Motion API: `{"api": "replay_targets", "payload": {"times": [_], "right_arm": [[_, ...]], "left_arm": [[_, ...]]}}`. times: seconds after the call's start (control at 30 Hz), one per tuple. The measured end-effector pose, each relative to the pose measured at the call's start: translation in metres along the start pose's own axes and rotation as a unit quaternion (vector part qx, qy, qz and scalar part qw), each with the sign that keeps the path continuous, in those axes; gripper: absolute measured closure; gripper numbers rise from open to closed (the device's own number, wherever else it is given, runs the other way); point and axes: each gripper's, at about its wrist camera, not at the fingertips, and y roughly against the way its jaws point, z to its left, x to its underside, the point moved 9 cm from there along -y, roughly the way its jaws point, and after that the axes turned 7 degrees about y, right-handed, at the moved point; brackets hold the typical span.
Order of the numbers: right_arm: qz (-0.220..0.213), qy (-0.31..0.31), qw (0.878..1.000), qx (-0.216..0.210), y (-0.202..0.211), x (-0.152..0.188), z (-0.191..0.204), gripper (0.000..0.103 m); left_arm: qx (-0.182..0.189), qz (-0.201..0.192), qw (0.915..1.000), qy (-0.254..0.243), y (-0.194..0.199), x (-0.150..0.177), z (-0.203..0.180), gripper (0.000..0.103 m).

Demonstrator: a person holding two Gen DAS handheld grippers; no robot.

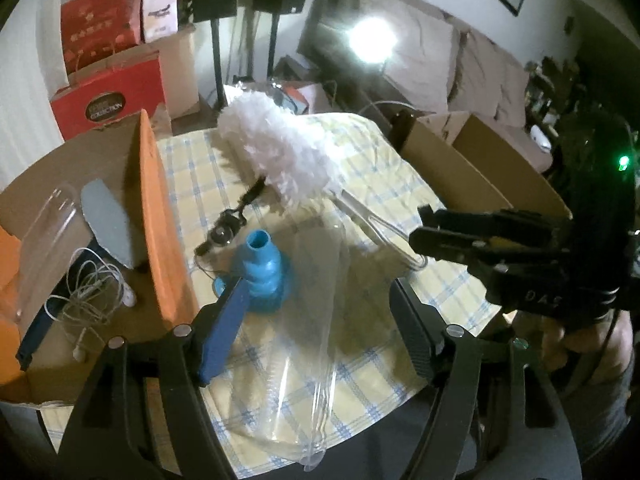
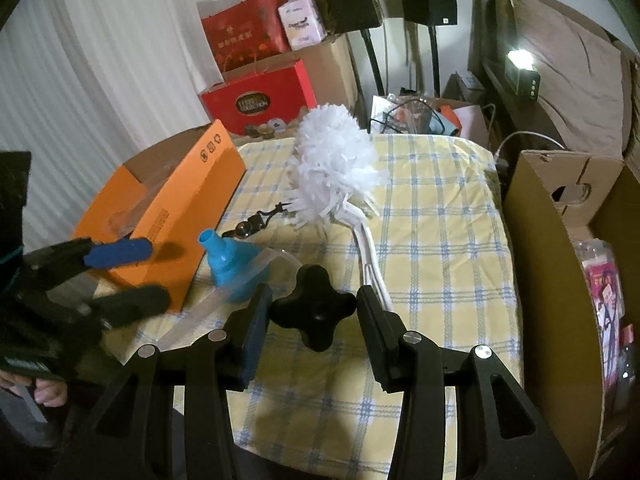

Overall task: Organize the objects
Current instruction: 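Hold the clear container in the left gripper while the right gripper withdraws, then lift the clear container upright with the left gripper and carry it over the box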

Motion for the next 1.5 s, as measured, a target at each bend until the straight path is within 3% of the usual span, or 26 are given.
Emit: {"api": "replay_targets", "payload": {"times": [0.13, 0.4, 0.77, 1.03, 1.07, 1.1, 1.13, 1.17, 1.23, 1.4, 1.5], "right_arm": [[-0.003, -0.005, 1.0, -0.005, 0.004, 0.0, 0.001, 0.058], [-0.012, -0.007, 1.0, -0.009, 0.012, -0.002, 0.005, 0.058], [-0.018, -0.017, 1.0, -0.01, 0.019, -0.003, 0.0, 0.058], [-0.018, -0.02, 1.0, -0.012, 0.018, -0.001, 0.001, 0.058], [-0.017, -0.019, 1.0, -0.012, 0.018, -0.001, 0.001, 0.058], [-0.016, -0.02, 1.0, -0.012, 0.017, -0.001, 0.002, 0.058], [-0.015, -0.02, 1.0, -0.011, 0.017, 0.0, 0.002, 0.058], [-0.015, -0.02, 1.0, -0.011, 0.017, 0.0, 0.003, 0.058], [-0.016, -0.02, 1.0, -0.012, 0.017, -0.001, 0.003, 0.058], [-0.019, -0.017, 1.0, -0.012, 0.018, -0.001, 0.004, 0.058], [-0.02, -0.017, 1.0, -0.013, 0.018, -0.002, 0.004, 0.058]], "left_arm": [[0.009, 0.0, 0.9998, 0.016, -0.001, -0.006, 0.003, 0.033], [-0.007, -0.003, 0.9998, 0.016, 0.0, -0.03, 0.01, 0.038], [-0.026, 0.037, 0.9982, -0.038, -0.017, 0.013, -0.003, 0.037], [-0.08, 0.05, 0.9918, -0.087, -0.036, 0.034, -0.005, 0.037], [-0.086, 0.049, 0.991, -0.09, -0.037, 0.035, -0.005, 0.041], [-0.086, 0.051, 0.9908, -0.091, -0.039, 0.036, -0.004, 0.058], [-0.087, 0.057, 0.9906, -0.088, -0.041, 0.038, -0.003, 0.069], [-0.097, 0.05, 0.9899, -0.09, -0.039, 0.037, -0.002, 0.069], [-0.101, 0.043, 0.9897, -0.091, -0.036, 0.035, -0.001, 0.083], [-0.093, 0.037, 0.9919, -0.079, -0.03, 0.032, 0.003, 0.098], [-0.069, 0.033, 0.9952, -0.061, -0.024, 0.03, 0.003, 0.098]]}}
